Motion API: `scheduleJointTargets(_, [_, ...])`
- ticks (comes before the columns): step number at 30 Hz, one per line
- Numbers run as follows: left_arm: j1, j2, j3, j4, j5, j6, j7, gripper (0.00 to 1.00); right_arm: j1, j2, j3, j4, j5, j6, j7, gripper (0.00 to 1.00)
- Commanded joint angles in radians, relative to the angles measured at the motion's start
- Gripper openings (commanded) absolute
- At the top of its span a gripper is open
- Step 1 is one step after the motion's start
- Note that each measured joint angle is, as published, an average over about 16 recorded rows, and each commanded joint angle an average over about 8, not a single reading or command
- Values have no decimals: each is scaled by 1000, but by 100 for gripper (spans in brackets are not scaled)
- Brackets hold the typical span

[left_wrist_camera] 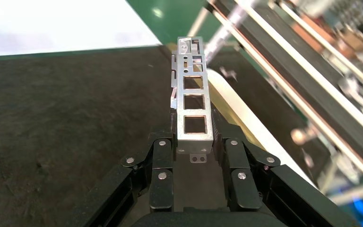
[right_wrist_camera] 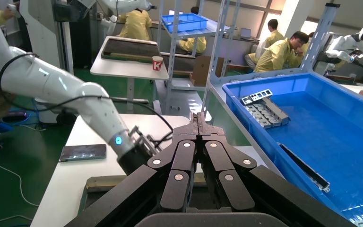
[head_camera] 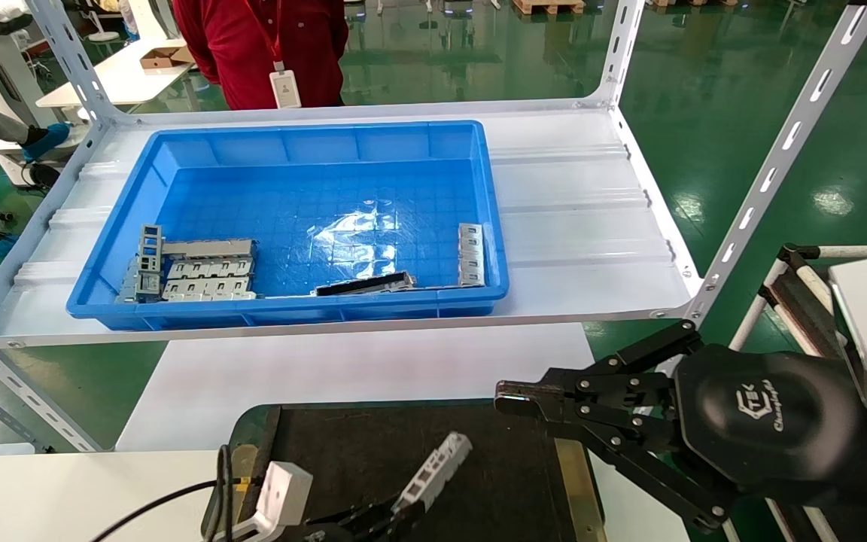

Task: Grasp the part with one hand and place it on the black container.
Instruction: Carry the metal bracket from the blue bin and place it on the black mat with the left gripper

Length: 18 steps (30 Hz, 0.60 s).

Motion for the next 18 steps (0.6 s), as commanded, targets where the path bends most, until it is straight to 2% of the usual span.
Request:
scheduleJointTargets(1, [15,34,6,1,18,-64,-16,0,0,0,0,0,0,0,0,0])
scheduleJointTargets(10, [43,190,54,47,110,-369,-98,0,0,0,0,0,0,0,0,0])
scheduleJointTargets(18, [36,308,93,119,148,-567,-124,0,0,0,0,0,0,0,0,0])
